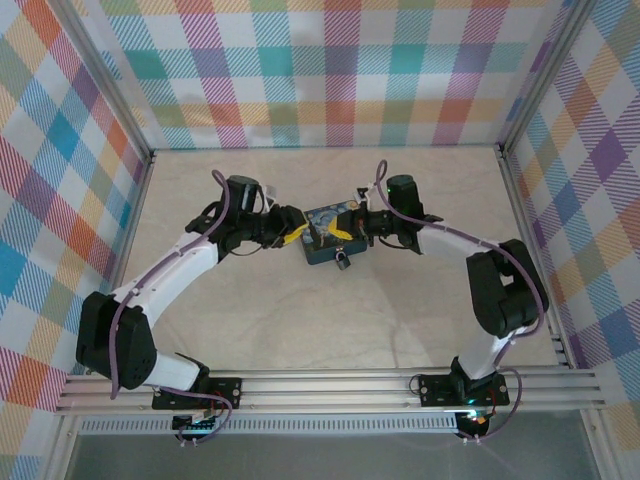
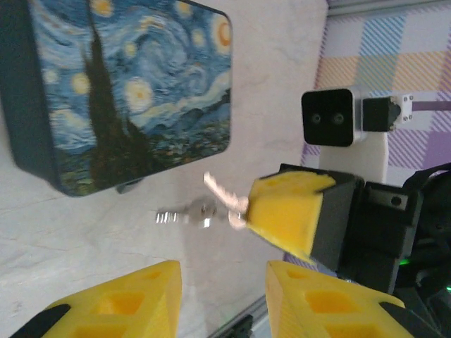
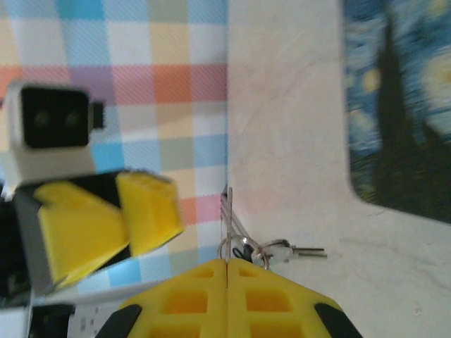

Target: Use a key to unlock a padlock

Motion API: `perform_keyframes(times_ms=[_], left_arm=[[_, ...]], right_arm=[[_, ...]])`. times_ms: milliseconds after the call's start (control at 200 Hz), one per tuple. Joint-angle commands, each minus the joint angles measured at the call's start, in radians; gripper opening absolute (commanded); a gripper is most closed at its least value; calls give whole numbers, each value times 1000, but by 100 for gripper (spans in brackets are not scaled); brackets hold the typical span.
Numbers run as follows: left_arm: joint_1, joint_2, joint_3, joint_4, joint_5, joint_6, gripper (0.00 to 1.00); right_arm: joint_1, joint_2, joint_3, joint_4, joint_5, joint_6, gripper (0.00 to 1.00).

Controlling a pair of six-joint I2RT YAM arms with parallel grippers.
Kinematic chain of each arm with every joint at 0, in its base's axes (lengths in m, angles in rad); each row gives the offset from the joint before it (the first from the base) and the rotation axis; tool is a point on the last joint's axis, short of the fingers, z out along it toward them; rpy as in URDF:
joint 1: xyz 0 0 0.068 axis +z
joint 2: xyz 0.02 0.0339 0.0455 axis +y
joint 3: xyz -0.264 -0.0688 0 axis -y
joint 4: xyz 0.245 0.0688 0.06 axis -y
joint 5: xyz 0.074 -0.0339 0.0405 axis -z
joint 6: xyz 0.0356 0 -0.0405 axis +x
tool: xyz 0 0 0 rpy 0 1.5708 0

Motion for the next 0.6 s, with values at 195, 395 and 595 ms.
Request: perform_keyframes(times_ms=[195, 395, 595], left_arm=[[11, 4, 79, -11, 150, 48, 38], [10, -2, 73, 22, 198, 70, 38], [2, -8, 62, 41, 227, 76, 38]], right_arm=[[10, -125, -40, 45, -228, -201, 1], [12, -148, -28, -31, -232, -277, 1], [15, -142, -31, -7, -230, -269, 0]])
